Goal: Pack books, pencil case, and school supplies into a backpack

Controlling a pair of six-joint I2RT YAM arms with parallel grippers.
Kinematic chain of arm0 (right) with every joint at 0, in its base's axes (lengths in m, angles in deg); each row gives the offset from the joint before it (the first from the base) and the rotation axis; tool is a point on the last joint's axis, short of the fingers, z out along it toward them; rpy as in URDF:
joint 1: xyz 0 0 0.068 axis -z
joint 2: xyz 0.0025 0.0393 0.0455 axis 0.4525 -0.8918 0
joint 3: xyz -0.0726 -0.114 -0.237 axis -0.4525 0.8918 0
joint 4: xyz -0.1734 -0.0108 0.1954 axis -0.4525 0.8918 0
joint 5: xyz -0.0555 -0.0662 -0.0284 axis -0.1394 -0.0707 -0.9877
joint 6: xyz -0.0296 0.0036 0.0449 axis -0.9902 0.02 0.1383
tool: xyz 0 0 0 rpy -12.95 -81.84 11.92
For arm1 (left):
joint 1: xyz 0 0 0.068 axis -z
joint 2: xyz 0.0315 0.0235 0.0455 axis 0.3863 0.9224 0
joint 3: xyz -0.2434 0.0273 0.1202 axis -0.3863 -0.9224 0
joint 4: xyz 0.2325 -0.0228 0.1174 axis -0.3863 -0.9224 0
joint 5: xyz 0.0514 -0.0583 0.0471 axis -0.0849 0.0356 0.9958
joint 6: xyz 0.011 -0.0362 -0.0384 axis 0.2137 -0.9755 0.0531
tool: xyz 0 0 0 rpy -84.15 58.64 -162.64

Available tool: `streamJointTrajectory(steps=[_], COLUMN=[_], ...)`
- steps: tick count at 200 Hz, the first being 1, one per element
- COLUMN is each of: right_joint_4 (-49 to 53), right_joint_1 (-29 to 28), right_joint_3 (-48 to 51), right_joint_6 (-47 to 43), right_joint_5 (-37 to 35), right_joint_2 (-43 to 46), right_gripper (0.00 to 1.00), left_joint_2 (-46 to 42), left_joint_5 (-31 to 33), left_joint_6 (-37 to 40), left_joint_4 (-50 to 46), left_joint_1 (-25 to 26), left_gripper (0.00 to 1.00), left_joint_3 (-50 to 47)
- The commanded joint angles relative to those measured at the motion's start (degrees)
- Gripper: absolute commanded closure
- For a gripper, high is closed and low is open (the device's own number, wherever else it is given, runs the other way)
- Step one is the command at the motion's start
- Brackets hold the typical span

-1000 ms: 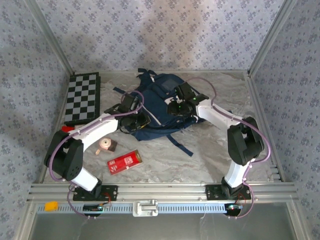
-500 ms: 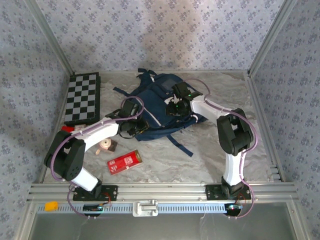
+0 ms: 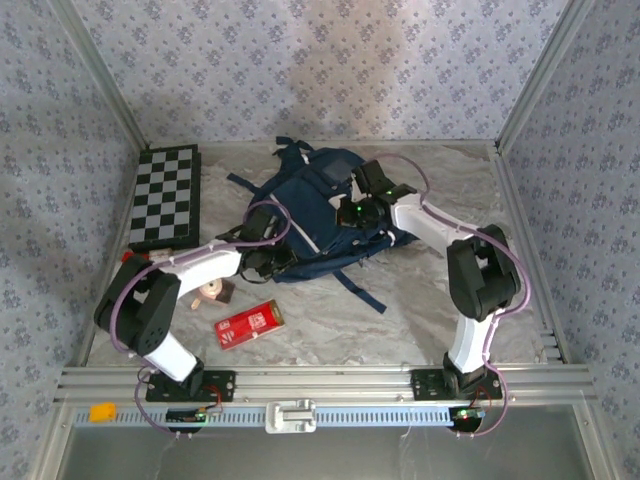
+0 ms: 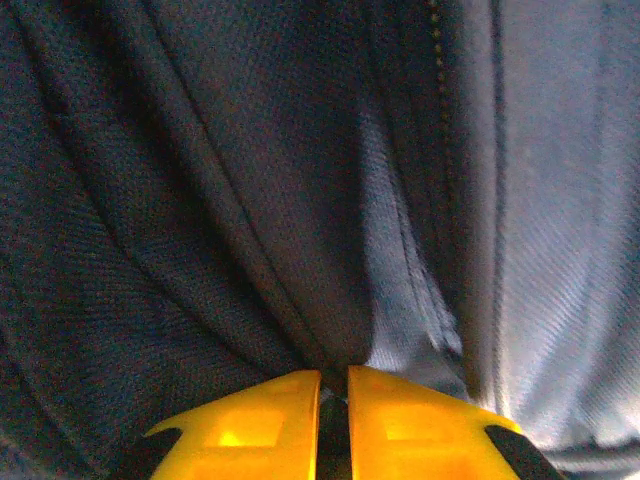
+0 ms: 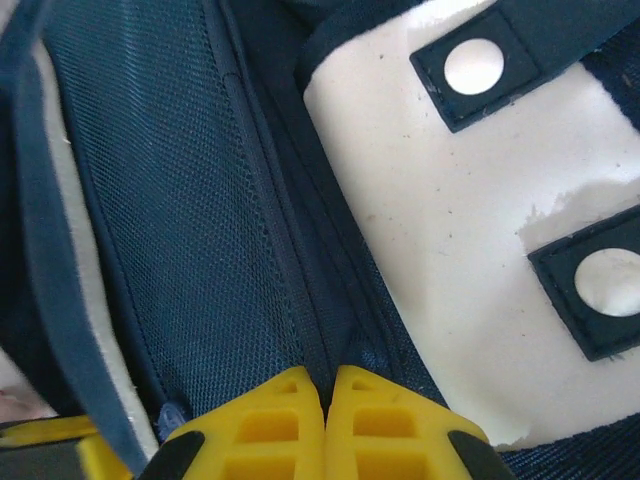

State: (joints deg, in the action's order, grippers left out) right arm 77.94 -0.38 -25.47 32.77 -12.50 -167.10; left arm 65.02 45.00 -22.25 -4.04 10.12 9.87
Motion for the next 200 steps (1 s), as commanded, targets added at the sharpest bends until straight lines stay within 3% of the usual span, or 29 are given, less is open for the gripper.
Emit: streamJointTrajectory(steps=[1, 16, 52, 85, 102, 127, 158, 200], right_joint_4=[-5.29, -9.04, -17.3, -19.85, -22.54, -22.48, -22.87, -21.4], right_joint_1=[1.92, 2.67, 2.69, 2.35, 2.24, 1.64, 1.7, 1.64], right_joint_3=[2.23, 4.7, 8.26, 10.9, 12.27, 11.74, 11.62, 9.96], right_joint_6=[7.89, 11.57, 20.37, 22.35, 23.69, 23.63, 24.04, 24.87], right_joint_5=[3.11, 3.18, 2.2, -3.06, -3.84, -4.56, -3.85, -2.67], right_joint_2=[7.36, 11.13, 15.95, 16.62, 17.08, 16.74, 15.66, 14.41], right_gripper=[1.0, 1.0, 1.0, 1.0, 1.0, 1.0, 1.0, 1.0], left_joint_2=[4.03, 5.01, 6.88, 2.86, -0.92, -5.69, -10.65, -10.61], left_joint_5=[1.85, 1.65, 0.7, -0.98, 1.29, 4.45, 15.43, 28.0], left_joint_6=[2.38, 4.01, 10.94, 14.88, 14.94, 14.74, 12.53, 17.75], left_joint_4=[-1.68, 1.77, 2.25, 3.29, 0.52, -3.96, -3.72, 1.48], left_joint_1=[-1.36, -2.73, -5.54, -6.22, -4.85, 0.06, 10.47, 21.19], left_gripper=[0.85, 0.83, 0.67, 0.52, 0.44, 0.34, 0.22, 0.15], left_joint_3=[2.47, 3.9, 12.63, 14.81, 13.83, 11.89, 7.22, 5.35])
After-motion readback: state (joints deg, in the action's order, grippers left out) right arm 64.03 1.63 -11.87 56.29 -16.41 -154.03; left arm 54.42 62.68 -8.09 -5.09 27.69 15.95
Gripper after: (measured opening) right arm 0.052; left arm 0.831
